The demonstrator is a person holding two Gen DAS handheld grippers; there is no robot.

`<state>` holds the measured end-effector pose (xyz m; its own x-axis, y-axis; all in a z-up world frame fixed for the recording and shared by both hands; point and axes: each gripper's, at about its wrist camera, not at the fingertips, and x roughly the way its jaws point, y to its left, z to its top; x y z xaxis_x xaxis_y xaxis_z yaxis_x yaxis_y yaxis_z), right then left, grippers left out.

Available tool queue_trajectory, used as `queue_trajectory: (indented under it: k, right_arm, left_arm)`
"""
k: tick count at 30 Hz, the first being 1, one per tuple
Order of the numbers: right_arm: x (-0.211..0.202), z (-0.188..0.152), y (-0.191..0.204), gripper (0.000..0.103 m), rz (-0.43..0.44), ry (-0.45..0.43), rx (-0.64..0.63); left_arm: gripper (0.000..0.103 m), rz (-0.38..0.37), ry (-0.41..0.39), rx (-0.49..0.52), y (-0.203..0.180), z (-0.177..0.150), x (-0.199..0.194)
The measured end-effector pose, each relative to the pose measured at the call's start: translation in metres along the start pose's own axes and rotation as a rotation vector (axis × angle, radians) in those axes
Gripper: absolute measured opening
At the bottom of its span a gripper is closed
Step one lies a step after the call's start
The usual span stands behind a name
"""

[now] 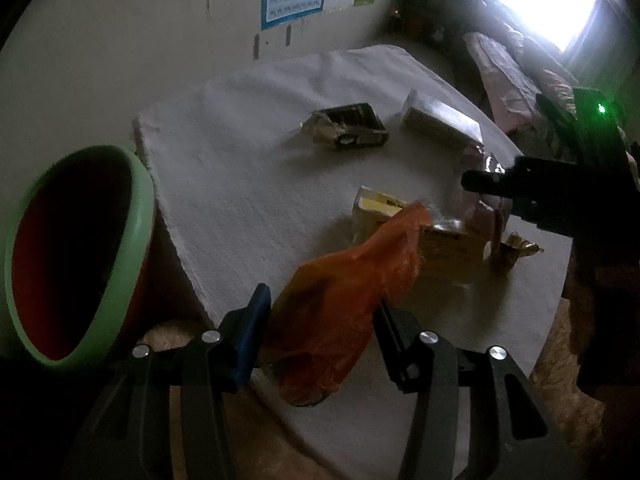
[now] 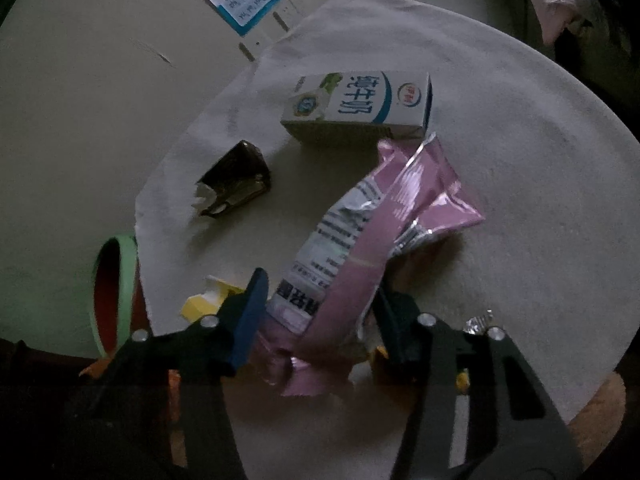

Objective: Collect trash
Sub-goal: 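Grasp the pink chip bag with the right tool while the left tool holds the orange bag, then carry both held bags over the green bin and open both tools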

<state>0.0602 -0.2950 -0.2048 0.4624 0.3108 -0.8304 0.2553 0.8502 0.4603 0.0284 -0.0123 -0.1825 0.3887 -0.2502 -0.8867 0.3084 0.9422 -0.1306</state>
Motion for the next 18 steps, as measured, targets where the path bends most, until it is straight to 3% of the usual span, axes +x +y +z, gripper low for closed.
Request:
queue_trajectory:
  k: [7, 12, 18]
  right_arm:
    - [-0.034, -0.006, 0.014, 0.047, 0.059, -0.071, -0.036]
    - [-0.066, -0.013, 0.034, 0.047, 0.072, -0.159, -0.090]
    - [-0.084, -0.019, 0.053, 0.047, 0.061, -0.191, -0.178]
  left_arm:
    - [0.048, 0.015, -0.063, 0.000, -0.006, 0.008, -0.020]
    - [0.048, 0.037, -0.136, 0.019, -0.014, 0.020, -0.041]
    - [0.049, 0.053, -0.202, 0.009, -0.016, 0.030, -0.064]
